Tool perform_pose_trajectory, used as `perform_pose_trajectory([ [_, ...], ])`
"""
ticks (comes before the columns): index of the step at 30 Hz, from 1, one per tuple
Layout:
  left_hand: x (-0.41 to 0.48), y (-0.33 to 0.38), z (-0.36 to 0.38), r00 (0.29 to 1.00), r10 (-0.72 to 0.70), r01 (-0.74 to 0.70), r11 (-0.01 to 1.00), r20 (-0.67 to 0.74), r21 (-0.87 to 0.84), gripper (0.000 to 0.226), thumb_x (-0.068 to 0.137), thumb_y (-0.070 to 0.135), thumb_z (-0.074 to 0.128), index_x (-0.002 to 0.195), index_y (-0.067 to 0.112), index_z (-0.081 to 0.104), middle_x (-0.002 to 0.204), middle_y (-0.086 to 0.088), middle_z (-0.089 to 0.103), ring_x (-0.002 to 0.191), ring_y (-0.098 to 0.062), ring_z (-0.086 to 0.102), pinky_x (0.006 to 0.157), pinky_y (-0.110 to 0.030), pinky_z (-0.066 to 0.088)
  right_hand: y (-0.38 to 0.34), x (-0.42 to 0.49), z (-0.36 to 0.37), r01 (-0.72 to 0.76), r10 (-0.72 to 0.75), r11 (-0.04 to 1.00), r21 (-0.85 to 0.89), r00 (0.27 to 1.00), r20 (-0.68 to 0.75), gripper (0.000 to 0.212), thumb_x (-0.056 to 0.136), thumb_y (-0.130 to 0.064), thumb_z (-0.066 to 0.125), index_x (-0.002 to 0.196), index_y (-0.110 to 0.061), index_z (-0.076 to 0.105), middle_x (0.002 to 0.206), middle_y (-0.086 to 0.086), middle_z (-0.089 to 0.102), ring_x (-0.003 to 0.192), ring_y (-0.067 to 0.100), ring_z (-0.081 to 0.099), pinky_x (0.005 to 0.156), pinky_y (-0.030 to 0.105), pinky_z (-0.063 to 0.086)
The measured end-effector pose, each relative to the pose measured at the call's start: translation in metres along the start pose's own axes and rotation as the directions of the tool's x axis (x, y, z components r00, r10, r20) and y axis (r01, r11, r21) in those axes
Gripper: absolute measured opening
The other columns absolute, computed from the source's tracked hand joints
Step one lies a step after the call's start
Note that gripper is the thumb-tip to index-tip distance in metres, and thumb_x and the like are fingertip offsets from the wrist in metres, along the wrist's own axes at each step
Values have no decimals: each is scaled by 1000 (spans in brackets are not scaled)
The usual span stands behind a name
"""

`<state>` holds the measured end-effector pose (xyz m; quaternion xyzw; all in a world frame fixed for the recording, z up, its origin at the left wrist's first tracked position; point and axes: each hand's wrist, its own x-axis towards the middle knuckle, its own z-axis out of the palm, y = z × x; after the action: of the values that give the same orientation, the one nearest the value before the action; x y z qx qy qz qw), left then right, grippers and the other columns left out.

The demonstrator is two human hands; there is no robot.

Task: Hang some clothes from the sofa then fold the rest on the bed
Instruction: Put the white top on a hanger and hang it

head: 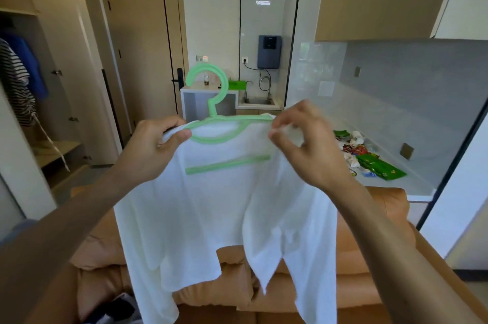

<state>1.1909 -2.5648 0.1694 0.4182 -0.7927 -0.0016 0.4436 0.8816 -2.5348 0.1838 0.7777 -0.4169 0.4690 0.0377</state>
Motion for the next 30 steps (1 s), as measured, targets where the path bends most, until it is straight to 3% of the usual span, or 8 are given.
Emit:
perform_pose_trajectory([
  [3, -2, -2, -2, 998, -12, 14, 999, 54, -39, 23, 98, 37, 51, 86, 22, 66, 75, 0, 64, 69, -17, 59, 60, -30, 41, 21, 3, -7, -12, 28, 969, -249, 998, 63, 39, 91, -54, 51, 112, -22, 60, 104, -1, 56, 96, 23, 55, 81, 42, 44],
  [7, 2, -13, 4, 993, -7, 14, 998, 114, -61, 24, 100, 35, 52, 95, 20, 70, 86, 5, 68, 78, -14, 64, 66, -28, 45, 39, 1, -3, -6, 29, 994, -108, 978, 209, 39, 99, -51, 43, 76, -20, 47, 62, -5, 44, 62, 19, 46, 59, 48, 44],
  [11, -1, -34, 7, 984, 47, -42, 999, 174, -29, 29, 107, 31, 44, 87, 17, 61, 76, 2, 57, 67, -10, 53, 60, -20, 34, 48, -3, -5, 2, 10, 996, -92, 992, 129, 36, 99, -46, 47, 75, -20, 51, 61, -3, 47, 61, 13, 48, 59, 44, 43],
  [15, -14, -66, 6, 981, -30, 14, 996, 191, 87, 52, 104, 52, 27, 80, 13, 53, 65, -4, 47, 59, -16, 44, 57, -26, 30, 56, -7, -12, -75, 81, 995, -58, 989, 121, 37, 96, -47, 50, 65, -27, 45, 58, -2, 41, 58, 9, 43, 57, 38, 34],
  [20, -15, -60, 14, 987, -13, -12, 989, 160, 149, 46, 101, 54, 35, 118, 21, 63, 103, 10, 66, 92, -1, 60, 75, -24, 49, 58, -10, -5, -83, 88, 996, -36, 976, 200, 42, 97, -47, 51, 64, -23, 40, 58, -3, 36, 55, 11, 38, 55, 38, 31],
  [25, -11, -49, 23, 992, -6, -7, 994, 127, 107, 31, 104, 41, 38, 93, 18, 56, 74, 4, 57, 69, -14, 54, 60, -32, 40, 56, -6, 0, -130, 95, 988, 78, 933, 347, 48, 101, -45, 51, 66, -13, 41, 61, -6, 35, 56, 8, 36, 56, 33, 29],
  [28, -11, -38, 15, 999, 29, -34, 989, 34, 146, 23, 106, 29, 40, 88, 19, 49, 70, 10, 48, 66, -8, 50, 56, -19, 30, 54, -6, -8, -345, 165, 906, 244, 821, 547, 42, 101, -42, 50, 74, -11, 58, 70, -12, 54, 68, 2, 52, 67, 27, 42],
  [30, -10, -35, 8, 999, 27, -32, 983, 29, 178, 24, 106, 30, 39, 89, 18, 50, 72, 6, 49, 67, -10, 50, 58, -25, 34, 59, -4, -14, -507, 245, 812, 290, 745, 620, 24, 100, -41, 57, 97, -25, 75, 103, -15, 71, 99, 1, 64, 92, 25, 49],
])
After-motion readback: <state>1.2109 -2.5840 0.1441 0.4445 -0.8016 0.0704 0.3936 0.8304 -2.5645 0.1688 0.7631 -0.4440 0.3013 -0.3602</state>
